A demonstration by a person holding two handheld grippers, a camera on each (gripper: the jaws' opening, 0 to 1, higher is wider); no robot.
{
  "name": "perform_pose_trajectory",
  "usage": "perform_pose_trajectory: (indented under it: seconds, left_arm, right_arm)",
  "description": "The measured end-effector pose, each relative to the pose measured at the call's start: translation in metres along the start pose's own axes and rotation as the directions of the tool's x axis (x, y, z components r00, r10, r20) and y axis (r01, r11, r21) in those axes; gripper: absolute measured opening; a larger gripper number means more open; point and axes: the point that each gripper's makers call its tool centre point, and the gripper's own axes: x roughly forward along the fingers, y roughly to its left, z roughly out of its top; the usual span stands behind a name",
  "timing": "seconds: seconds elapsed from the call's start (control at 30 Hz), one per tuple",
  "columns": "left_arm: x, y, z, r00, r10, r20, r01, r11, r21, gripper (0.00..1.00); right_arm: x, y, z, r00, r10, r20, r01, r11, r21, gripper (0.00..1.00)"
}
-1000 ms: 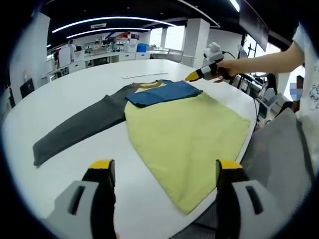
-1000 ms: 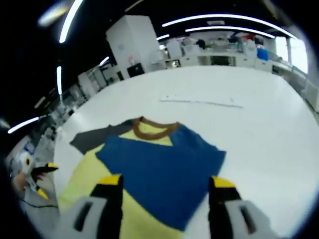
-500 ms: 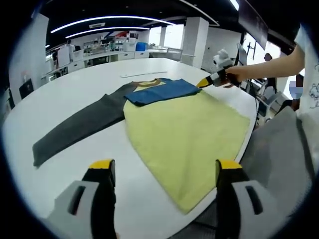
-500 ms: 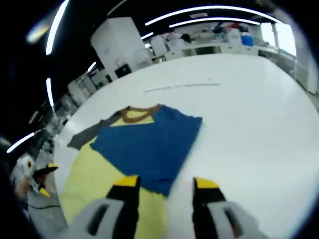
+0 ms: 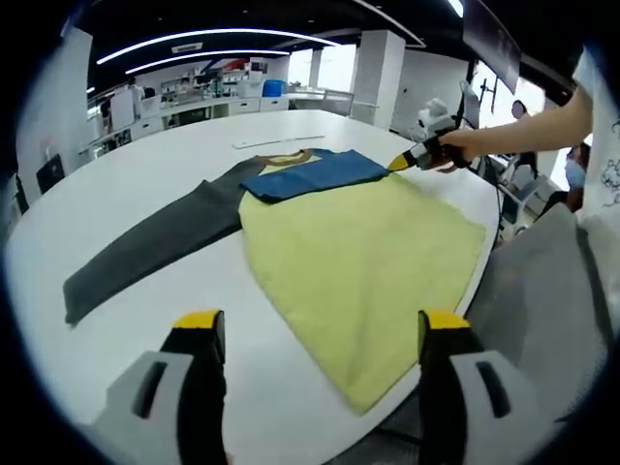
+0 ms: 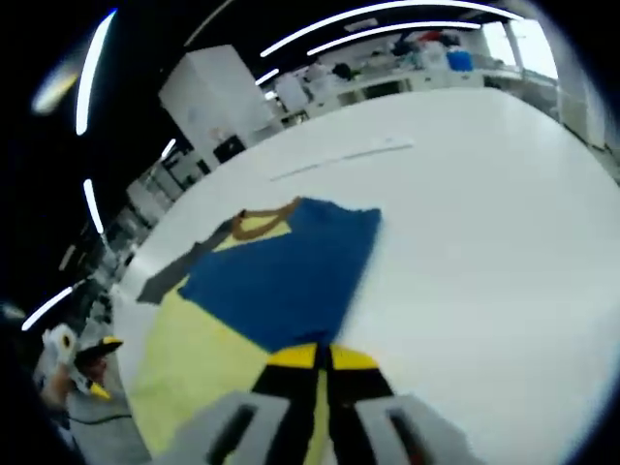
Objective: Fold the garment on the visible template until the final outline fits inside the template.
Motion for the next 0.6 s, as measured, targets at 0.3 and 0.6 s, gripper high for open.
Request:
perform_pose_trajectory:
  seconds: [0.3,0.6]
  left_arm:
    - [0.001,-0.001,0.001,1.000,0.000,0.004,0.000,1.000,-0.003,0.79]
    - [0.001,0.000,0.000,1.000,0.003,-0.002,-0.003,1.000,-0.001,0.78]
  right_arm:
    - [-0.002,-0.009,-0.001,0.999,-0.001,0.032,-0.001,0.998,0.065,0.00]
    - [0.001,0.002,-0.005,0.999,0.025,0.032,-0.029,0.993,0.116,0.01]
